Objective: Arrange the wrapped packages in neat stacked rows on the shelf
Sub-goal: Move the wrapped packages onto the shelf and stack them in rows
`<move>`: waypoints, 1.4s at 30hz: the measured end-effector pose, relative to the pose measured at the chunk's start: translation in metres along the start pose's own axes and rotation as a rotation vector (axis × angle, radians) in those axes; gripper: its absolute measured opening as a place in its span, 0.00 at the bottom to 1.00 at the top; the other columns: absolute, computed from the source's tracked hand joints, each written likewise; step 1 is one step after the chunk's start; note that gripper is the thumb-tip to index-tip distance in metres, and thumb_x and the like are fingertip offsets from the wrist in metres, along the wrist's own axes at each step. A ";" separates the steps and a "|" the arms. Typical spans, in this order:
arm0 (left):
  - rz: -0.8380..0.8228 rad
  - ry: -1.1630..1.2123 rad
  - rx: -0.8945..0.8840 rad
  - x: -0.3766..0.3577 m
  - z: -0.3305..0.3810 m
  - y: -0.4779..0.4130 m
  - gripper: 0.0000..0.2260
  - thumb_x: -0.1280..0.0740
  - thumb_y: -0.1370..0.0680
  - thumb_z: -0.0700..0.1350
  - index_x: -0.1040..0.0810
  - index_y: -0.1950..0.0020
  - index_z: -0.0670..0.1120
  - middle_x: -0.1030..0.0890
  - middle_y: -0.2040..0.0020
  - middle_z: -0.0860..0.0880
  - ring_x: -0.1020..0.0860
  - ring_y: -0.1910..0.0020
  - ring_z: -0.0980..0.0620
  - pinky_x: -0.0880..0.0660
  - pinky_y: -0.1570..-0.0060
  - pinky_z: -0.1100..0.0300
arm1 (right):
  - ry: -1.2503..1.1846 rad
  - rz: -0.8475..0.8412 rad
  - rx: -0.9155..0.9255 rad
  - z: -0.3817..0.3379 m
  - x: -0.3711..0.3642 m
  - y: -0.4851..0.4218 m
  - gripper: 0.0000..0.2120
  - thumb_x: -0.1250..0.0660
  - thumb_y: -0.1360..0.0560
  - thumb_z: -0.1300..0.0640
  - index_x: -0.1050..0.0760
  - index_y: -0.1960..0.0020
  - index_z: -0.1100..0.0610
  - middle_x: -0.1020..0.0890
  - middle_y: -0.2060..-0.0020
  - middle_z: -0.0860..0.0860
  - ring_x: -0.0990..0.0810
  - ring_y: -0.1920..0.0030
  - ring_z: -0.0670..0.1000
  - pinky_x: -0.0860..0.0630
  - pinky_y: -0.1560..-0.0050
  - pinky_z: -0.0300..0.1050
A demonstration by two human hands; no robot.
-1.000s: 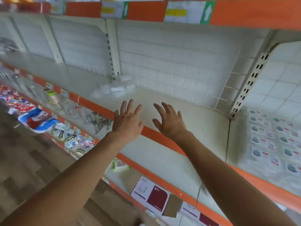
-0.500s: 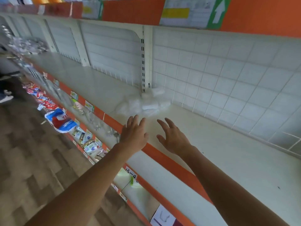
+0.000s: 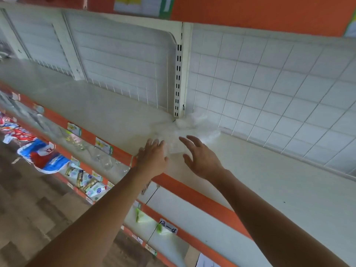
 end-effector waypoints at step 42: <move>0.189 0.765 -0.708 0.009 0.187 0.050 0.21 0.30 0.33 0.31 0.26 0.41 0.38 0.27 0.41 0.42 0.31 0.40 0.43 0.41 0.43 0.69 | 0.215 0.665 -0.710 0.086 0.103 0.227 0.22 0.27 0.32 0.54 0.25 0.39 0.55 0.25 0.46 0.55 0.25 0.46 0.58 0.25 0.53 0.47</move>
Point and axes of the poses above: each hand's wrist, its own y-axis away from the middle knuckle, its own x-axis out of the back of the hand, z = x × y, the point moved 6 cm from there along -y, towards the middle knuckle
